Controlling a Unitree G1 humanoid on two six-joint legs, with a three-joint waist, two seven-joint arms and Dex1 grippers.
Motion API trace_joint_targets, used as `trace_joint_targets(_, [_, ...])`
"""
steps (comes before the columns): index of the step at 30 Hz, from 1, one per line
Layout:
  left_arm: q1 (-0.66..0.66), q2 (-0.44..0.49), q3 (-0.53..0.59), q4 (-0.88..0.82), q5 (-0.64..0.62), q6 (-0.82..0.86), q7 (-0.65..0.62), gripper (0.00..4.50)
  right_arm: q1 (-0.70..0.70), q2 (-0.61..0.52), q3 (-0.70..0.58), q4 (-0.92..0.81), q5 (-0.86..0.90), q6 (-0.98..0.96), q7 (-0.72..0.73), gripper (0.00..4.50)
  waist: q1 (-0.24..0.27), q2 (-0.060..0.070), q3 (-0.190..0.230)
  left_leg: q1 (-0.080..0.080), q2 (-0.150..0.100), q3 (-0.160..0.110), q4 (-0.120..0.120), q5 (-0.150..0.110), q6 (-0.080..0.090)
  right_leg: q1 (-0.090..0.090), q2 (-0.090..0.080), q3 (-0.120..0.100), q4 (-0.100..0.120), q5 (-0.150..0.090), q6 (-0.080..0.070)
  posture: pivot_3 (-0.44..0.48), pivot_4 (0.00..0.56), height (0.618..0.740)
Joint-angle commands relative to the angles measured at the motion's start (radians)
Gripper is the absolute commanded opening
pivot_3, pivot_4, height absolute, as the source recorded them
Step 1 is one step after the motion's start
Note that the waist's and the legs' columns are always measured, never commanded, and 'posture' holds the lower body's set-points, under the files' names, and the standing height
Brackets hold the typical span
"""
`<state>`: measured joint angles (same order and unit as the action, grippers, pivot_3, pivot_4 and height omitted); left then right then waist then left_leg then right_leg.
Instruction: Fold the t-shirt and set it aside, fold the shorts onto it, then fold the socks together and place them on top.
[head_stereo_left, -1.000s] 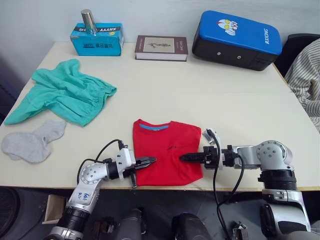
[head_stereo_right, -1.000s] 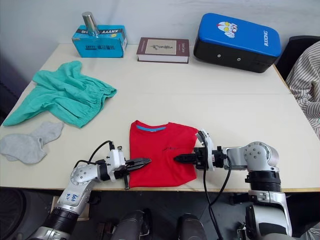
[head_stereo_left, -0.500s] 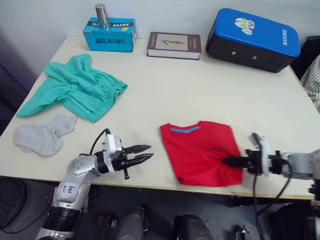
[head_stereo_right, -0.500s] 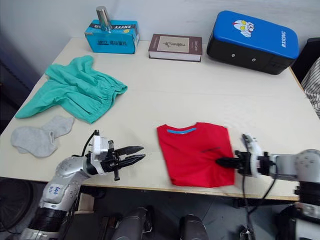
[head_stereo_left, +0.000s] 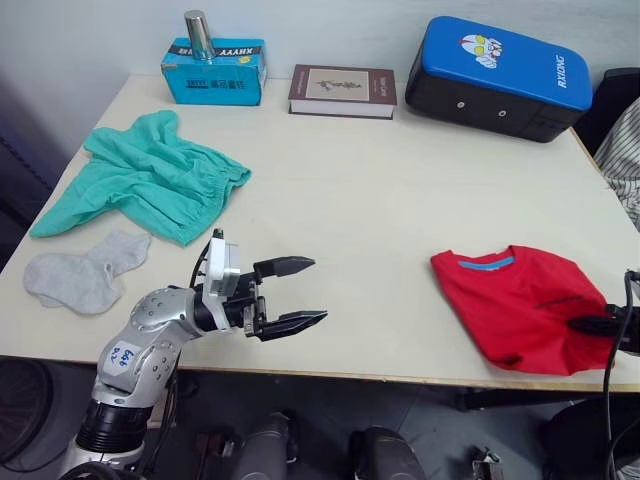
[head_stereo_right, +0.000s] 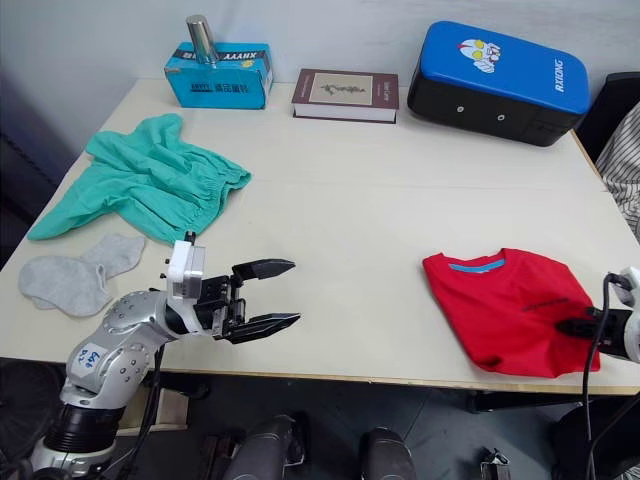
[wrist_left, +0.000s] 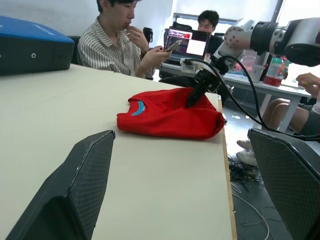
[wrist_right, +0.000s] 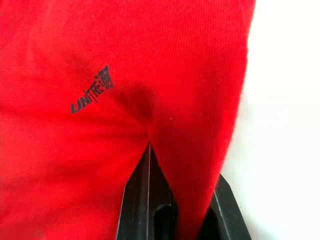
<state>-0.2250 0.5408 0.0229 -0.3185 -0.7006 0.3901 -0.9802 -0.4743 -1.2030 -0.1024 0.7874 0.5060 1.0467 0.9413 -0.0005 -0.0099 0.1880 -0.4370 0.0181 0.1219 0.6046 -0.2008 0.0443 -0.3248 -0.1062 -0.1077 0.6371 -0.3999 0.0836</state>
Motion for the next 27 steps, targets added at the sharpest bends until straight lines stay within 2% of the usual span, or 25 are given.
trace_joint_targets(1, [0.005,0.022,0.031,-0.04,-0.019,0.005,-0.01,4.47,-0.045,-0.018,0.039,0.11,-0.113,-0.044,-0.013,0.0,0.002,0.0,0.0,0.0,0.0,0.0,0.0,0.0,0.0,0.0,0.0,0.0,0.0,0.0,0.0,0.0,0.15,0.74])
trace_joint_targets(7, [0.014,0.026,0.038,-0.03,-0.003,-0.004,-0.012,4.47,-0.057,0.005,0.025,0.116,-0.127,0.023,0.052,0.0,0.009,0.0,0.0,-0.001,0.0,-0.001,0.0,0.0,-0.001,0.001,0.0,0.0,-0.001,0.0,0.0,0.0,0.15,0.74])
trace_joint_targets(14, [0.018,0.014,0.026,-0.016,0.013,-0.02,-0.014,4.47,0.035,-0.01,-0.098,0.05,-0.074,0.127,0.073,0.0,0.014,0.0,0.0,-0.001,0.0,-0.001,-0.001,0.0,-0.001,0.001,0.0,-0.001,-0.001,0.0,0.0,0.0,0.15,0.74])
trace_joint_targets(18, [0.015,0.01,0.029,0.013,0.022,-0.034,-0.028,4.5,0.156,-0.05,-0.175,-0.082,-0.035,0.197,0.097,0.99,0.021,0.0,0.0,-0.001,0.0,-0.001,-0.001,0.0,-0.001,0.0,0.0,-0.001,-0.002,0.0,0.0,0.0,0.15,0.74])
trace_joint_targets(20, [0.023,0.015,0.039,0.024,0.024,-0.041,-0.036,4.5,0.231,-0.072,-0.217,-0.139,-0.044,0.181,0.085,1.68,0.026,0.001,0.001,-0.001,0.0,-0.001,-0.001,-0.001,0.0,0.0,0.0,-0.001,-0.002,0.0,0.0,0.0,0.15,0.74])
trace_joint_targets(22, [0.04,0.026,0.056,0.034,0.031,-0.053,-0.04,4.5,0.338,-0.083,-0.286,-0.215,-0.067,0.08,0.074,2.34,0.027,0.001,0.001,-0.001,0.0,-0.001,-0.001,-0.001,0.001,0.0,-0.001,-0.001,-0.002,0.0,0.0,0.0,0.15,0.74])
trace_joint_targets(23, [0.052,0.034,0.067,0.041,0.037,-0.06,-0.043,4.5,0.396,-0.076,-0.34,-0.262,-0.079,0.011,0.067,2.66,0.027,0.001,0.001,-0.001,0.0,-0.001,-0.001,-0.002,0.001,0.0,-0.001,-0.001,-0.003,0.0,0.0,0.0,0.15,0.74])
trace_joint_targets(25, [0.09,0.064,0.108,0.065,0.071,-0.099,-0.046,4.5,0.575,-0.024,-0.502,-0.42,-0.157,-0.361,0.108,3.36,0.027,0.003,0.002,-0.001,0.0,-0.001,-0.002,-0.002,0.001,0.0,0.0,-0.001,-0.004,0.0,0.0,0.0,0.15,0.74])
trace_joint_targets(27, [0.12,0.077,0.161,0.104,0.102,-0.148,-0.025,4.5,0.696,0.03,-0.583,-0.567,-0.186,-0.632,0.19,4.03,0.023,0.003,0.002,-0.001,-0.001,0.0,-0.006,-0.002,0.0,-0.001,0.0,-0.001,-0.008,0.0,0.001,0.0,0.15,0.74])
